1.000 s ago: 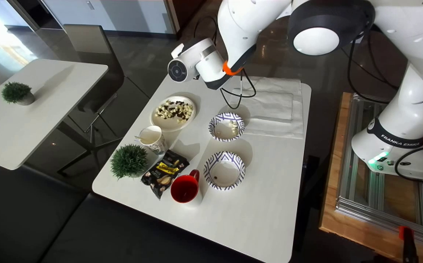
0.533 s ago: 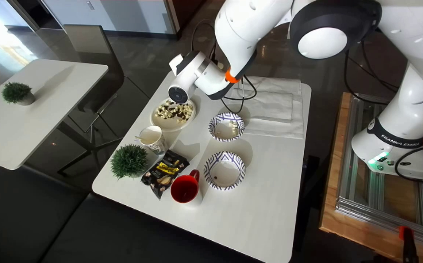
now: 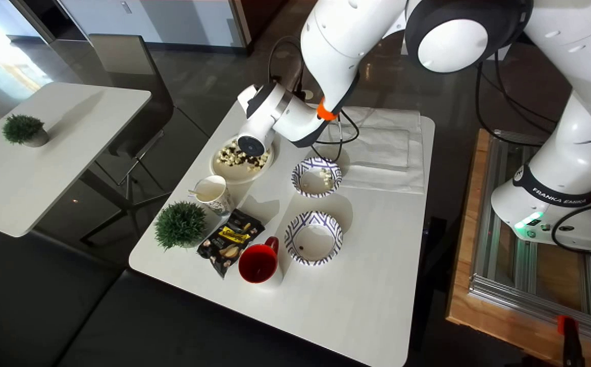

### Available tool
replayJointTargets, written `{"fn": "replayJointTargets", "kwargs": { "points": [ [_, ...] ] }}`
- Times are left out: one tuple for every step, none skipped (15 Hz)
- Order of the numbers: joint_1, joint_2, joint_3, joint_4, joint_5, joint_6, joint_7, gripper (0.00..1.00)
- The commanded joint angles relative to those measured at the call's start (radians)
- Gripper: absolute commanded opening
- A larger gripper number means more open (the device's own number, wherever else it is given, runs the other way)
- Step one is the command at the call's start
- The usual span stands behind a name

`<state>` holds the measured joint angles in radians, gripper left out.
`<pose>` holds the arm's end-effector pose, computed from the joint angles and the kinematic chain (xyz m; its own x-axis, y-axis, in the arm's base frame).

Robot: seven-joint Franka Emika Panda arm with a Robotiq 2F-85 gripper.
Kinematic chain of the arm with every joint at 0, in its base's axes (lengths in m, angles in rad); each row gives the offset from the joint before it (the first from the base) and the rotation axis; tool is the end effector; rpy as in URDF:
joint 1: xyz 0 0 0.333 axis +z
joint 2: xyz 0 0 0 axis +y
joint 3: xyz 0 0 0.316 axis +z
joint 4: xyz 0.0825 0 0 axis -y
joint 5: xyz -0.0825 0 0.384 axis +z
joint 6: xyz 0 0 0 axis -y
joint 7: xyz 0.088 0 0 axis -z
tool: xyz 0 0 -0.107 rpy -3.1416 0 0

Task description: Place the white spoon upright.

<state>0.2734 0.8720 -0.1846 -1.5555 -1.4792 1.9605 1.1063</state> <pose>0.6917 0.0154 0.1576 0.9228 0.2720 0.2730 -0.1945 -0.2828 0.9392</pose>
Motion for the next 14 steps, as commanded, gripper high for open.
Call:
{"fn": "replayJointTargets", "kwargs": {
  "points": [
    [-0.051, -0.016, 0.059, -0.012, -0.078, -0.029, 0.033, 0.04],
    [-0.059, -0.016, 0.069, -0.013, -0.09, -0.032, 0.036, 0.42],
    [-0.066, -0.016, 0.077, -0.014, -0.098, -0.035, 0.039, 0.43],
    [-0.071, -0.017, 0.084, -0.016, -0.104, -0.038, 0.041, 0.49],
    [-0.076, -0.017, 0.09, -0.017, -0.113, -0.04, 0.042, 0.55],
    [-0.08, -0.018, 0.096, -0.018, -0.12, -0.042, 0.045, 0.62],
    [-0.083, -0.018, 0.101, -0.018, -0.125, -0.046, 0.048, 0.63],
    [-0.086, -0.019, 0.106, -0.019, -0.127, -0.048, 0.048, 0.64],
    [-0.088, -0.019, 0.111, -0.02, -0.128, -0.051, 0.049, 0.62],
    [-0.09, -0.019, 0.115, -0.02, -0.13, -0.054, 0.049, 0.63],
    [-0.092, -0.02, 0.118, -0.02, -0.13, -0.056, 0.047, 0.62],
    [-0.093, -0.023, 0.122, -0.024, -0.13, -0.058, 0.046, 0.63],
    [-0.094, -0.036, 0.126, -0.033, -0.129, -0.061, 0.04, 0.74],
    [-0.097, -0.065, 0.132, -0.05, -0.121, -0.061, 0.026, 0.88]
  ]
}}
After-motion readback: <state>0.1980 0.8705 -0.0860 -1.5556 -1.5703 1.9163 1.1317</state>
